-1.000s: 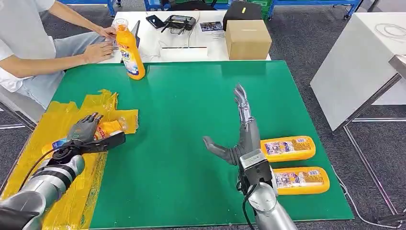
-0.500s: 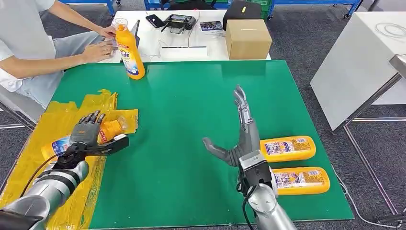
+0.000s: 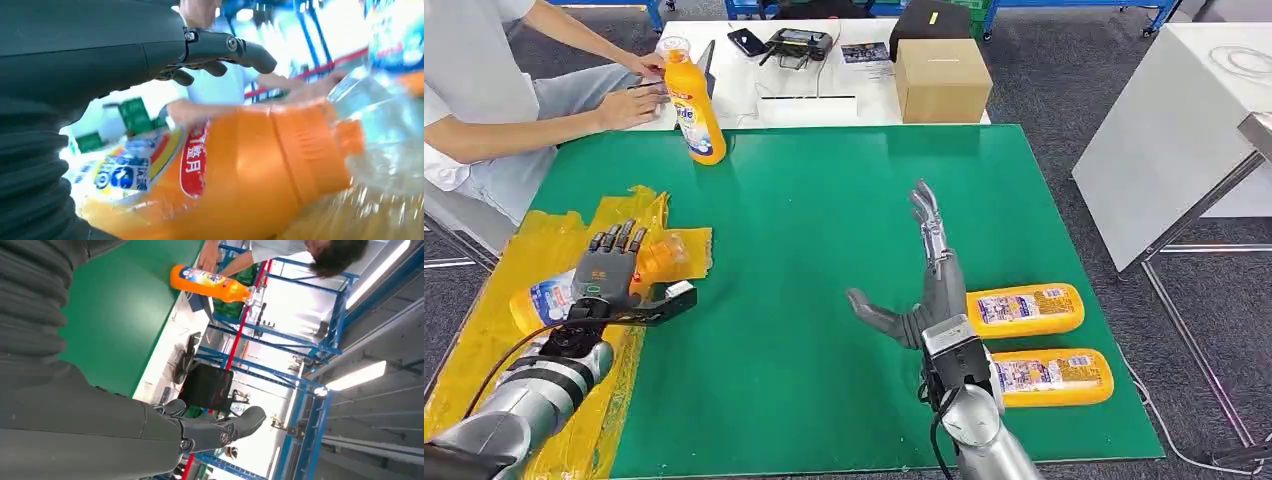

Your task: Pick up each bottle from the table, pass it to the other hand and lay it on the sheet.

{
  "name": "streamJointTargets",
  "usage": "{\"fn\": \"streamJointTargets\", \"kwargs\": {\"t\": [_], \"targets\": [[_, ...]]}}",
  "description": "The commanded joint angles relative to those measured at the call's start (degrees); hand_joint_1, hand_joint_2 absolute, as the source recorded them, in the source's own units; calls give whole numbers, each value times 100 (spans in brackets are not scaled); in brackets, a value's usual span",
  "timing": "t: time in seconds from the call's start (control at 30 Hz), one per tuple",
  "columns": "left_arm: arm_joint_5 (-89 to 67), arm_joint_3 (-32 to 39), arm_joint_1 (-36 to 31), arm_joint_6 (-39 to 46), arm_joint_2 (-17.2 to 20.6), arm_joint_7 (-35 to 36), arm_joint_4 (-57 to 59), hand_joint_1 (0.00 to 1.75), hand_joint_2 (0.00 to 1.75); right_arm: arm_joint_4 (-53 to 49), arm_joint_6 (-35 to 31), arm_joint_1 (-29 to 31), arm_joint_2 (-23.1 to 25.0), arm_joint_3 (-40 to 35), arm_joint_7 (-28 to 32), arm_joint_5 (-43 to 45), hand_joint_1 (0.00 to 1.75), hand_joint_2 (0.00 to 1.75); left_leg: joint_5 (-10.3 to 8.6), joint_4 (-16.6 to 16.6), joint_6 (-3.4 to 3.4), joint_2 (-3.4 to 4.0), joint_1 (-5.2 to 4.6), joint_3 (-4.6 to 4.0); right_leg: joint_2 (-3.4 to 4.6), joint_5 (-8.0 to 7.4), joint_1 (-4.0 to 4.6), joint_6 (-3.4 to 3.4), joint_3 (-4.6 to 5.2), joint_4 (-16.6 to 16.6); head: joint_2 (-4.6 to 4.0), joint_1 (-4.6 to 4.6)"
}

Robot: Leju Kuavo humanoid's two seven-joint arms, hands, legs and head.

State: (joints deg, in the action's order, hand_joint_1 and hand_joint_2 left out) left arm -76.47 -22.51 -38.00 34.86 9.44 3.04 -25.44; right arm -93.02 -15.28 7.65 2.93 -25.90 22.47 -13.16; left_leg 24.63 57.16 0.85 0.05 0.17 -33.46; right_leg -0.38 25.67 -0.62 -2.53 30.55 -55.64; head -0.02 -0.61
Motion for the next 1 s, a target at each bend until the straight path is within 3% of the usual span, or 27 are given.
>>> {"fn": "streamJointTargets", "kwargs": {"t": [0.03,0.4,0.63,0.8,0.9,1.0], "targets": [[-307,25,36,410,-180,-53,-302,0,175,256,-60,22,-80,-20,-18,3,0,175,2,-2,-1,-6,4,4,-4,2,4,4,-8,6,0,2],[-445,99,79,335,-285,-82,-528,0,175,233,-76,-31,-96,13,-20,-17,0,175,3,-1,-2,-3,6,-4,-2,2,6,5,0,7,0,0],[230,371,290,-248,-477,-797,-1180,0,175,139,-81,-126,-68,152,-61,-119,0,175,2,0,-1,-6,4,-9,-5,2,4,3,5,6,0,0],[230,371,290,-248,-477,-797,-1180,0,175,139,-81,-126,-68,152,-61,-119,0,175,4,2,-1,0,5,-11,1,1,5,4,8,5,0,0],[1226,619,543,-519,-592,-1457,-1768,0,175,111,-94,-168,-58,197,-58,-150,0,175,2,0,-2,-3,4,-12,-3,1,5,4,8,6,0,0],[3242,866,1317,-1356,-714,-2364,-3518,0,175,2,-319,-221,-154,263,-27,-468,0,175,2,-1,0,-3,2,-14,-2,1,2,3,11,6,0,0]]}}
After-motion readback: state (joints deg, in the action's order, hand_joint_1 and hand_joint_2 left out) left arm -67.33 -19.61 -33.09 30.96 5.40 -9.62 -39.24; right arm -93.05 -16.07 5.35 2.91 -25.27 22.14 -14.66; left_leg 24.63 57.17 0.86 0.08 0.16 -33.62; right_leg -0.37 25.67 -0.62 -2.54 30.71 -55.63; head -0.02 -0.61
